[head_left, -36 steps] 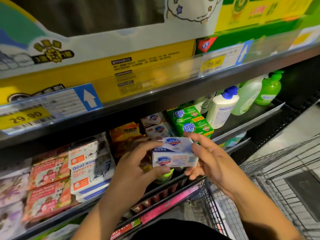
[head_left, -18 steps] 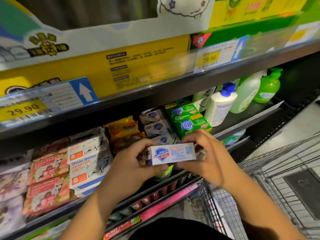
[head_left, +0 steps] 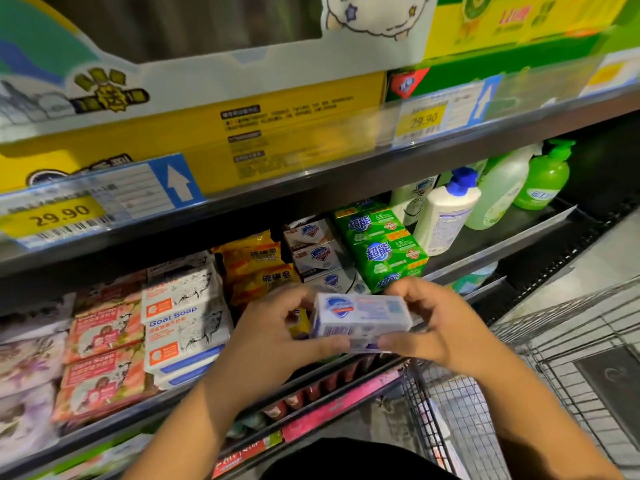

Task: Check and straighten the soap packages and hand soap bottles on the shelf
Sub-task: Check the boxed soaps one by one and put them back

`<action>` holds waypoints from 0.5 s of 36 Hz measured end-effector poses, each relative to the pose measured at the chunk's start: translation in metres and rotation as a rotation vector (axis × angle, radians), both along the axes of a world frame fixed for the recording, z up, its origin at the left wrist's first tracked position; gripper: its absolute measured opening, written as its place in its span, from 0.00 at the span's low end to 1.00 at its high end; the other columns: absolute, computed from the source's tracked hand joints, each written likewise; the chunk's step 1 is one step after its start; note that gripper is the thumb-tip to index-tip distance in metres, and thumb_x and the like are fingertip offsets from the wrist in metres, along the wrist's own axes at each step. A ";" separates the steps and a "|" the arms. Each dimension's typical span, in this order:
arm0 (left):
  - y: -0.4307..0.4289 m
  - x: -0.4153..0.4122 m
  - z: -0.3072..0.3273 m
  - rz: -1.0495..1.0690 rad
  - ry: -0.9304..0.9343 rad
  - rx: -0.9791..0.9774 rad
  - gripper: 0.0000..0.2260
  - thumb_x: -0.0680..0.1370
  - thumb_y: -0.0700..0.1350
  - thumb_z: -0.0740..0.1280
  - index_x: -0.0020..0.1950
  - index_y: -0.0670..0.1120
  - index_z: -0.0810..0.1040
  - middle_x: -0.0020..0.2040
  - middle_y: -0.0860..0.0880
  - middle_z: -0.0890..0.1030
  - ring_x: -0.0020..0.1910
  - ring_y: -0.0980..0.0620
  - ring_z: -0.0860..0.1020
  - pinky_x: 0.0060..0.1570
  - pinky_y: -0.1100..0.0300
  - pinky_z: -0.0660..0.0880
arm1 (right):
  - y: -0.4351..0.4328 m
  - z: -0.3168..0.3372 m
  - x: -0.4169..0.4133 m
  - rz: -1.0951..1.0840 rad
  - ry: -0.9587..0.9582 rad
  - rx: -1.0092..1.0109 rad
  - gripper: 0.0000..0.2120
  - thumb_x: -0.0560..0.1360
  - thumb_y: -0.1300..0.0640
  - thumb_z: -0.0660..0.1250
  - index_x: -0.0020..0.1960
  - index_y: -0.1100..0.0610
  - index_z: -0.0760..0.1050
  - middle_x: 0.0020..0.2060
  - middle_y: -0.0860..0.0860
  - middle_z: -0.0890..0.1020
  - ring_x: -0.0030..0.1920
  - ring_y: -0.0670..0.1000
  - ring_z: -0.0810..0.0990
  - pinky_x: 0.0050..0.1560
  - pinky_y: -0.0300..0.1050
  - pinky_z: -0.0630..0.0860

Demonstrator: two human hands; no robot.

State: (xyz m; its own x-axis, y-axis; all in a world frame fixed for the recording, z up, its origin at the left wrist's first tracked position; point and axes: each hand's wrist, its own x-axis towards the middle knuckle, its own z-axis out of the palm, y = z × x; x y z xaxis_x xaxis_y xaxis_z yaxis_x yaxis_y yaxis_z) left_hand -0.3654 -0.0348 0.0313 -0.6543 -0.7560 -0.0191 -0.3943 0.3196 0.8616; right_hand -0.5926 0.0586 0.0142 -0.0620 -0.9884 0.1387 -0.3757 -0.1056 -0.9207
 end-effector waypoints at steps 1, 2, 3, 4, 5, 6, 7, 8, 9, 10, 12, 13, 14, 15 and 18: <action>0.000 0.001 -0.002 -0.020 -0.034 0.015 0.20 0.62 0.65 0.78 0.49 0.59 0.80 0.50 0.62 0.80 0.50 0.63 0.78 0.46 0.69 0.72 | 0.001 0.003 -0.001 -0.012 -0.036 -0.024 0.17 0.62 0.46 0.80 0.46 0.47 0.78 0.42 0.55 0.82 0.41 0.58 0.81 0.42 0.51 0.76; 0.001 0.001 -0.005 -0.034 -0.072 0.043 0.20 0.62 0.64 0.78 0.49 0.59 0.80 0.50 0.62 0.80 0.49 0.63 0.78 0.44 0.70 0.72 | 0.001 0.007 -0.001 -0.023 -0.060 -0.046 0.17 0.61 0.47 0.80 0.46 0.47 0.78 0.41 0.56 0.82 0.42 0.58 0.80 0.42 0.49 0.76; 0.004 0.000 -0.007 -0.043 -0.098 0.093 0.19 0.63 0.62 0.79 0.49 0.59 0.80 0.49 0.61 0.80 0.48 0.63 0.79 0.43 0.70 0.72 | 0.001 0.009 0.002 -0.036 -0.080 -0.057 0.18 0.60 0.46 0.80 0.47 0.46 0.79 0.41 0.55 0.81 0.41 0.56 0.80 0.40 0.46 0.75; 0.006 -0.002 -0.010 -0.045 -0.105 0.148 0.18 0.64 0.57 0.81 0.50 0.59 0.79 0.48 0.61 0.81 0.46 0.63 0.79 0.41 0.70 0.72 | 0.000 0.011 0.006 -0.045 -0.072 -0.064 0.20 0.59 0.45 0.80 0.47 0.45 0.78 0.41 0.54 0.80 0.39 0.51 0.79 0.38 0.42 0.74; 0.009 -0.004 -0.013 -0.042 -0.091 0.194 0.18 0.65 0.51 0.82 0.51 0.58 0.79 0.48 0.62 0.82 0.45 0.63 0.79 0.40 0.71 0.72 | -0.001 0.014 0.012 -0.046 -0.026 -0.081 0.21 0.59 0.45 0.80 0.49 0.44 0.78 0.41 0.52 0.80 0.38 0.46 0.78 0.36 0.37 0.72; 0.011 -0.006 -0.015 -0.034 -0.059 0.224 0.20 0.66 0.45 0.82 0.52 0.57 0.79 0.48 0.61 0.82 0.45 0.63 0.80 0.40 0.71 0.72 | -0.002 0.015 0.017 -0.031 0.055 -0.105 0.22 0.60 0.44 0.80 0.50 0.44 0.77 0.42 0.48 0.80 0.39 0.44 0.78 0.36 0.35 0.71; 0.011 -0.008 -0.018 -0.022 -0.022 0.239 0.22 0.66 0.41 0.82 0.54 0.56 0.79 0.48 0.60 0.83 0.45 0.63 0.80 0.41 0.72 0.72 | -0.004 0.016 0.021 -0.008 0.123 -0.126 0.22 0.61 0.45 0.81 0.51 0.44 0.77 0.44 0.45 0.80 0.42 0.45 0.79 0.38 0.33 0.72; 0.011 -0.010 -0.020 0.000 0.004 0.237 0.23 0.66 0.38 0.81 0.55 0.54 0.80 0.47 0.59 0.83 0.46 0.62 0.80 0.41 0.71 0.73 | -0.006 0.015 0.024 0.016 0.149 -0.133 0.22 0.62 0.47 0.82 0.52 0.44 0.78 0.47 0.44 0.80 0.45 0.46 0.79 0.40 0.34 0.73; 0.010 -0.011 -0.020 0.030 0.017 0.227 0.23 0.65 0.37 0.81 0.55 0.53 0.80 0.46 0.57 0.83 0.45 0.62 0.80 0.41 0.71 0.73 | -0.008 0.014 0.024 0.029 0.150 -0.128 0.22 0.62 0.48 0.83 0.52 0.45 0.78 0.48 0.44 0.80 0.48 0.48 0.79 0.43 0.37 0.74; 0.009 -0.012 -0.019 0.067 0.019 0.218 0.22 0.65 0.36 0.81 0.54 0.52 0.80 0.45 0.58 0.83 0.44 0.63 0.80 0.40 0.72 0.73 | -0.009 0.013 0.022 0.023 0.154 -0.128 0.22 0.62 0.48 0.83 0.53 0.44 0.79 0.49 0.43 0.80 0.50 0.49 0.80 0.45 0.40 0.76; 0.005 -0.009 -0.015 0.141 0.031 0.216 0.21 0.65 0.37 0.81 0.53 0.54 0.80 0.46 0.61 0.84 0.45 0.65 0.81 0.40 0.72 0.74 | -0.009 0.011 0.016 -0.037 0.131 -0.133 0.23 0.61 0.46 0.81 0.54 0.42 0.79 0.50 0.43 0.82 0.52 0.49 0.81 0.48 0.41 0.77; 0.003 -0.007 -0.012 0.169 0.039 0.221 0.21 0.65 0.38 0.81 0.52 0.55 0.80 0.46 0.62 0.84 0.45 0.64 0.81 0.41 0.71 0.74 | -0.008 0.012 0.013 -0.073 0.057 -0.113 0.23 0.61 0.46 0.81 0.54 0.40 0.79 0.50 0.43 0.83 0.52 0.48 0.81 0.48 0.40 0.77; 0.001 -0.005 -0.009 0.187 0.064 0.236 0.21 0.65 0.39 0.82 0.53 0.56 0.80 0.47 0.62 0.84 0.47 0.63 0.81 0.45 0.69 0.76 | -0.007 0.014 0.010 -0.103 -0.045 -0.082 0.23 0.60 0.48 0.81 0.53 0.40 0.80 0.50 0.45 0.84 0.50 0.47 0.82 0.48 0.40 0.78; 0.000 -0.003 -0.006 0.188 0.112 0.267 0.22 0.64 0.42 0.82 0.54 0.55 0.81 0.49 0.59 0.85 0.49 0.60 0.82 0.49 0.64 0.78 | -0.007 0.013 0.007 -0.118 -0.152 -0.049 0.23 0.60 0.52 0.82 0.53 0.43 0.81 0.48 0.47 0.85 0.48 0.47 0.83 0.47 0.40 0.79; -0.002 -0.003 0.003 0.155 0.265 0.404 0.22 0.64 0.45 0.82 0.56 0.48 0.80 0.50 0.51 0.86 0.50 0.52 0.84 0.47 0.60 0.80 | -0.011 0.011 0.005 -0.116 -0.424 0.041 0.18 0.65 0.58 0.78 0.52 0.61 0.79 0.43 0.58 0.84 0.41 0.55 0.81 0.40 0.41 0.78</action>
State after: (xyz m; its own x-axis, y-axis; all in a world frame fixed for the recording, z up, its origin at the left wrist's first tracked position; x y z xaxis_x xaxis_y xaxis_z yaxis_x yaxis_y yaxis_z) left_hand -0.3679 -0.0372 0.0340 -0.5571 -0.8110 -0.1787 -0.1618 -0.1051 0.9812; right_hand -0.5872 0.0478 0.0257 -0.2163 -0.9756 0.0383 0.0285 -0.0455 -0.9986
